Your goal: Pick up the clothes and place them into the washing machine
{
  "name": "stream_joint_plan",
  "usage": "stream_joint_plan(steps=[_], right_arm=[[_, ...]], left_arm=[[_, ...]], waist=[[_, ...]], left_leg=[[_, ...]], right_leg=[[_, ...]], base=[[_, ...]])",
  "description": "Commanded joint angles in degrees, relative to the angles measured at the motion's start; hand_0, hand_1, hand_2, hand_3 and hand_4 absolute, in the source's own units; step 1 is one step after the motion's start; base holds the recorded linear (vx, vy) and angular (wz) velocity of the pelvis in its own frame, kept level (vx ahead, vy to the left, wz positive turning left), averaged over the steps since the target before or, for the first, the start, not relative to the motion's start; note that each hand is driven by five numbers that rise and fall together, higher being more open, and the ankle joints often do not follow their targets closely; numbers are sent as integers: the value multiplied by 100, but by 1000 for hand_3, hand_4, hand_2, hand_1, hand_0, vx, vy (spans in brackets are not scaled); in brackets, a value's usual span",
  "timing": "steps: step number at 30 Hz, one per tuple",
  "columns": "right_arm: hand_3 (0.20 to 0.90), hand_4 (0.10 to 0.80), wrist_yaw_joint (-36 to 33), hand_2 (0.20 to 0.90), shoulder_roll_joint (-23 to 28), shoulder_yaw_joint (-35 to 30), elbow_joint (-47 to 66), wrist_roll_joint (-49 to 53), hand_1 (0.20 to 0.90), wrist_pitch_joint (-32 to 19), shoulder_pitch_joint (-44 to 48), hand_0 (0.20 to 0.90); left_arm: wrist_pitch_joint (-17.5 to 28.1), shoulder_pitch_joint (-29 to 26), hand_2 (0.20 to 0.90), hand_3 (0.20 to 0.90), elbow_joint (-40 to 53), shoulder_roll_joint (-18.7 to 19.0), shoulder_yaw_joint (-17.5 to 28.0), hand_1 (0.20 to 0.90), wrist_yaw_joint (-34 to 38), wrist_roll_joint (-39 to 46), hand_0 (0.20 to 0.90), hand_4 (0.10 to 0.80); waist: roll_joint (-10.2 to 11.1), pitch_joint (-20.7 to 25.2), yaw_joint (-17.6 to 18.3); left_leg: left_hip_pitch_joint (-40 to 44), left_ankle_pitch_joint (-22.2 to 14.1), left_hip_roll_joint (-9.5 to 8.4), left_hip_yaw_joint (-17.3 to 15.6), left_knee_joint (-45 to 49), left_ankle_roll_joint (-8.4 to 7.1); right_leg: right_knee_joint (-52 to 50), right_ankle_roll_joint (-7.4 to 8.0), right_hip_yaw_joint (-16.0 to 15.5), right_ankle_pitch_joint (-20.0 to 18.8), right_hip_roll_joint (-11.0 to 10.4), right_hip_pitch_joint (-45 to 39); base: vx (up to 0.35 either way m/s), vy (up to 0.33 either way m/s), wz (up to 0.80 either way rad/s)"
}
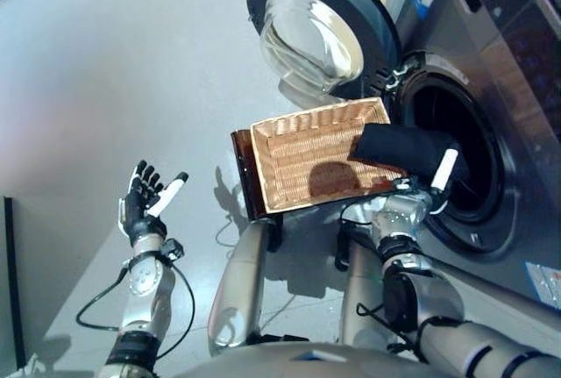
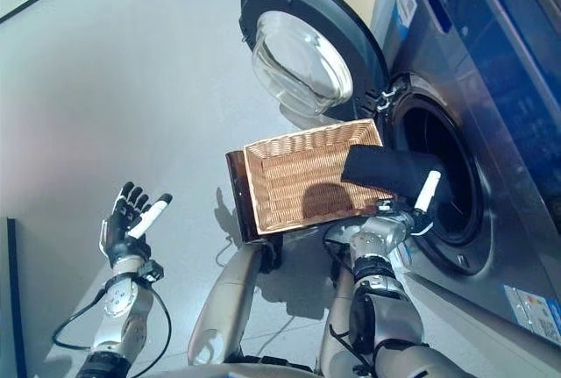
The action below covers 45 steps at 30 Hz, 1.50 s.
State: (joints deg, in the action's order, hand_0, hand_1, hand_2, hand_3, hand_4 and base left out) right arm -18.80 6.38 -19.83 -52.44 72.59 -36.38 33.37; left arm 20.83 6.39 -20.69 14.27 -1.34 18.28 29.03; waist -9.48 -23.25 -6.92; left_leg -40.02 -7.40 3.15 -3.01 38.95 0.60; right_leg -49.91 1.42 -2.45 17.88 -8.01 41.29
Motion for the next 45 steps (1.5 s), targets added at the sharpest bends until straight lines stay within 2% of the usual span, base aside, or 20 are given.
stream_joint_plan(steps=[1,5,7,8,9,10,11,14,17,22,23,24,29,31,33,34,35,37,40,45], right_arm=[[200,300,-87,200,590,-155,631,-425,200,-538,553,200],[200,300,-553,200,1161,-411,675,-764,200,-706,901,200],[200,300,-824,200,1994,-357,494,-1114,200,-566,1278,200],[200,300,-871,200,2065,-343,444,-1150,200,-544,1341,200],[200,300,-1100,200,3010,-44,51,-1391,200,-330,1924,200],[200,300,-1085,200,3066,-8,-5,-1371,200,-325,1987,200],[200,300,-1100,200,3819,455,-429,-1456,200,-45,2495,200],[200,300,-1058,200,4671,1286,-214,-1807,200,195,3125,200],[200,300,-1077,200,4884,1628,-44,-1963,200,242,3396,200],[200,300,-1205,200,4867,1808,236,-2214,200,236,3551,200],[491,508,-1221,491,4869,1855,148,-2270,491,284,3593,491],[900,800,-1239,900,4822,1870,66,-2322,900,355,3603,900],[900,800,-1266,900,4685,2054,-153,-2627,900,629,3598,900],[900,800,-1304,900,4720,2187,-535,-3037,900,1004,3580,900],[900,800,-1282,900,4964,2918,-1399,-4035,900,1817,3862,900],[900,800,-1364,900,5094,3698,-1762,-5112,900,2473,4169,900],[900,800,-1240,900,5147,4516,-1906,-6157,900,2896,4394,900],[900,800,-1535,900,5064,4667,-1872,-6590,900,3092,4518,900],[900,800,-1423,900,4953,4726,-2015,-6910,900,3187,4456,900],[900,800,-1217,900,4732,4618,-2201,-6649,900,3102,4365,900]], left_arm=[[661,-95,900,900,470,370,191,900,228,-128,900,800],[695,-41,900,900,492,393,228,900,260,-91,900,800],[756,20,900,900,517,518,249,900,239,-128,900,800],[761,3,900,900,523,490,231,900,235,-124,900,800],[838,24,900,900,596,620,209,900,207,-139,900,800],[839,-3,900,900,592,587,204,900,207,-140,900,800],[870,53,900,900,690,739,203,900,210,-157,900,800],[831,245,900,900,834,766,437,900,298,-214,900,800],[815,304,900,900,783,708,558,900,356,-187,900,800],[863,293,900,900,869,633,650,900,373,-72,900,800],[871,284,900,900,909,648,654,900,361,-82,900,800],[874,294,900,900,958,639,648,900,355,-87,900,800],[893,318,900,900,978,590,789,900,407,-59,900,800],[880,342,900,900,944,584,793,900,395,-18,900,800],[854,341,900,900,887,658,841,900,366,17,900,800],[813,349,900,900,867,743,867,900,335,60,900,800],[752,371,900,900,912,782,948,900,285,18,900,800],[724,466,900,900,1071,678,1043,900,275,-65,900,800],[708,490,900,900,1107,699,1099,900,181,10,900,800],[708,493,900,900,1131,719,1086,900,113,87,900,800]], waist=[[-196,258,-27],[-319,340,-38],[-380,420,-94],[-406,418,-109],[-480,470,-216],[-508,460,-219],[-512,498,-340],[-509,515,-380],[-493,536,-344],[-451,563,-245],[-443,562,-227],[-443,555,-212],[-422,546,-176],[-396,551,-179],[-329,556,-202],[-260,564,-242],[-244,542,-232],[-283,535,-200],[-247,554,-231],[-174,524,-245]], left_leg=[[-223,-849,-71,42,731,124],[-209,-788,-84,18,550,86],[-216,-736,-120,-2,414,64],[-225,-726,-124,-9,400,65],[-301,-657,-154,-32,339,49],[-314,-655,-151,-37,338,50],[-359,-619,-166,-34,305,40],[-427,-567,-145,-79,264,19],[-388,-545,-136,-109,142,-2],[-233,-466,-172,-159,-162,-33],[-210,-442,-184,-146,-212,-45],[-183,-417,-190,-133,-262,-57],[-119,-360,-197,-153,-411,-76],[-93,-323,-201,-139,-466,-94],[-77,-271,-205,-140,-541,-110],[-59,-252,-201,-153,-574,-116],[-64,-187,-188,-159,-622,-119],[-60,-174,-189,-141,-656,-116],[-83,-140,-216,-87,-675,-119],[-70,-72,-230,-48,-771,-127]], right_leg=[[440,63,-92,-76,50,-142],[474,71,-81,-56,-3,-106],[529,90,-47,-72,-29,-74],[533,92,-41,-78,-32,-58],[550,103,-3,-100,-75,38],[548,104,3,-105,-72,55],[540,109,35,-106,-99,133],[481,110,98,-151,-111,322],[501,104,125,-161,-118,342],[703,101,131,-209,-119,229],[750,97,122,-226,-118,187],[779,95,112,-239,-113,163],[916,87,61,-310,-98,78],[948,83,30,-335,-123,34],[1007,79,-13,-379,-134,2],[1036,75,-28,-392,-144,-11],[1084,64,-47,-454,-131,-12],[1111,65,-77,-469,-118,-18],[1172,72,-131,-504,-116,-46],[1242,77,-179,-538,-107,-99]], base=[[-2,-20,-4],[2,-12,2],[0,0,0],[-42,8,5],[-32,4,7],[-47,-13,6],[0,0,0],[-8,-8,-1],[38,8,-3],[39,12,-4],[0,0,0],[10,-13,3],[-3,-6,-2],[-9,-17,-5],[-18,-7,2],[-54,-13,6],[-41,-15,1],[1,-5,3],[-11,-21,7],[-10,-9,8]])
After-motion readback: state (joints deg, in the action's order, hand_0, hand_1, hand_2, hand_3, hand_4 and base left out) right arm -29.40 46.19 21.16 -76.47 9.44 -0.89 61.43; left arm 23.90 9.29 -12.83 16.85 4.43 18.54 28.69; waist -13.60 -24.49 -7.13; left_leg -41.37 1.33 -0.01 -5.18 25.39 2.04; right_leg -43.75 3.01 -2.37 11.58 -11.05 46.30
